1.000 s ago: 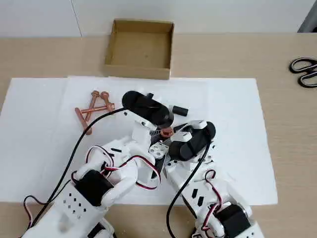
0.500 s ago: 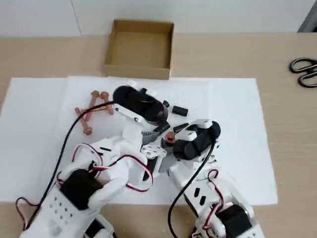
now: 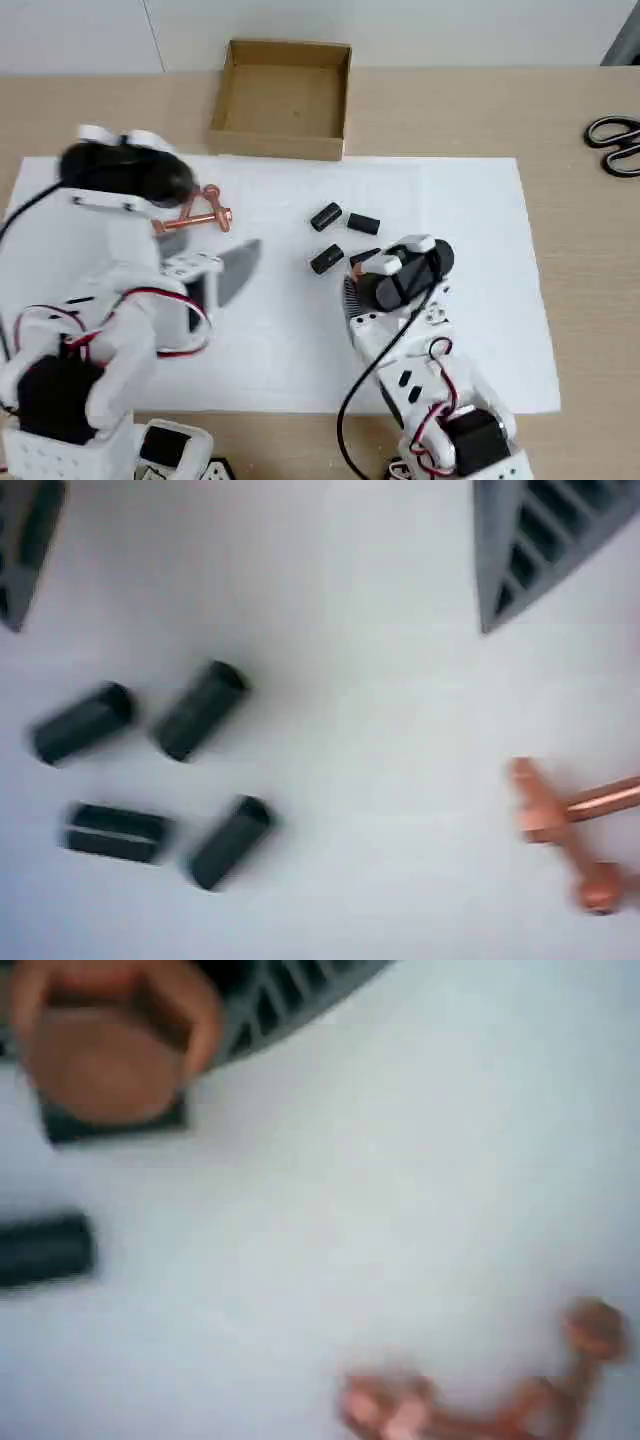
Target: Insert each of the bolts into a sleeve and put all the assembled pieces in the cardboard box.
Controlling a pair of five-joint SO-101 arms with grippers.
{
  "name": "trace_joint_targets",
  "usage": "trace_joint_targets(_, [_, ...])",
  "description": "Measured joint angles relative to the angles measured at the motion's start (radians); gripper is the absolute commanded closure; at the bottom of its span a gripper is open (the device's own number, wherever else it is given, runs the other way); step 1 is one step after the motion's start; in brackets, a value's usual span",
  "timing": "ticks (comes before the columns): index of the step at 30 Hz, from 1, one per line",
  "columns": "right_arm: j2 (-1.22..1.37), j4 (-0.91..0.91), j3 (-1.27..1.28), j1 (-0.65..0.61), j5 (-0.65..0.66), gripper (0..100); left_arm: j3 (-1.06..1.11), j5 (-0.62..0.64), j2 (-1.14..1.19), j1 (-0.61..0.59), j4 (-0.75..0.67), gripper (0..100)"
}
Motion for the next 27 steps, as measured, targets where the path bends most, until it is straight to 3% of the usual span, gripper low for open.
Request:
trace_joint_targets(4, [0.152,0.002,-0.061,0.115,0.014,99.5,0.0,-0.003,0.0,-0.106,0.0,72])
trace_joint_targets(8, [0.368,0.002,-0.285,0.158,0.021,99.5,0.0,-0.003,0.0,-0.16,0.0,72])
trace_joint_targets(20, [1.289,-0.005,-1.062,0.204,0.023,99.5,0.06,-0.005,0.0,-0.17,0.0,72])
trace_joint_targets(27, [1.772,-0.129,-1.536,0.221,0.023,99.5,0.123,-0.005,0.0,-0.17,0.0,72])
